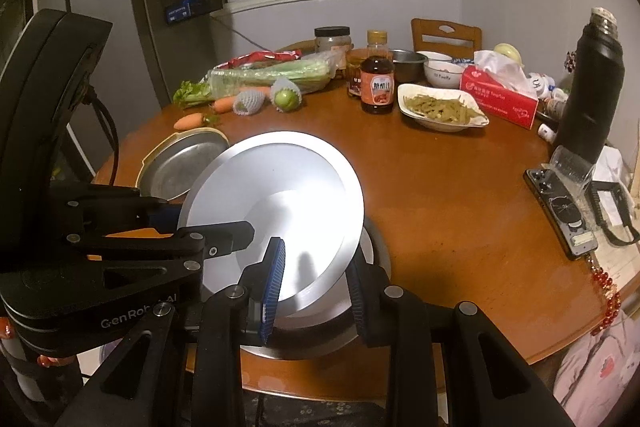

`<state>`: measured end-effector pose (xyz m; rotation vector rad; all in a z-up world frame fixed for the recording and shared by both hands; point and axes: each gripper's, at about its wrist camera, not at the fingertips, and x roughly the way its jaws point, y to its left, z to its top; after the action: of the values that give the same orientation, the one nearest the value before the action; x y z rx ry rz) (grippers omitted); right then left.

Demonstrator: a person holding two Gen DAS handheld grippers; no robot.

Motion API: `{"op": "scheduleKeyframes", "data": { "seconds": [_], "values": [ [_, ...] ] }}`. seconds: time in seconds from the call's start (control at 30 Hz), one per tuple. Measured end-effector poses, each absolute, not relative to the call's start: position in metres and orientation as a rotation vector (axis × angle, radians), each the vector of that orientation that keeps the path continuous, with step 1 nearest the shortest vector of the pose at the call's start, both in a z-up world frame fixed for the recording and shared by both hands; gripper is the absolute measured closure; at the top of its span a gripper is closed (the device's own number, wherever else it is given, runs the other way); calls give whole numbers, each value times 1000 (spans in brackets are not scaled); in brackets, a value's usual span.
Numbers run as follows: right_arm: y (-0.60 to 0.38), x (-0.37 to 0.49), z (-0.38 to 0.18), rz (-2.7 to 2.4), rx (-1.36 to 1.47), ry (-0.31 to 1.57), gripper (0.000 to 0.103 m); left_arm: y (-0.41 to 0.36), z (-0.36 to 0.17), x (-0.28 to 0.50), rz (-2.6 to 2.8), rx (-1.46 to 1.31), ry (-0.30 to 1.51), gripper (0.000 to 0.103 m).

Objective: Organize plates and bowls

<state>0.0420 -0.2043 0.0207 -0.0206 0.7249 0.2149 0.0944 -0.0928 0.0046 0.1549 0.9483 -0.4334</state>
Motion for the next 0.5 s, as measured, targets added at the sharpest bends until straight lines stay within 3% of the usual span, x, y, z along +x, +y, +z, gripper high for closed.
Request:
{"op": "scheduleKeyframes", "data": {
  "seconds": [0.5],
  "values": [
    [-208,48,8,214,-11,760,70,-96,-9,96,-408,165,962,80]
  ]
}}
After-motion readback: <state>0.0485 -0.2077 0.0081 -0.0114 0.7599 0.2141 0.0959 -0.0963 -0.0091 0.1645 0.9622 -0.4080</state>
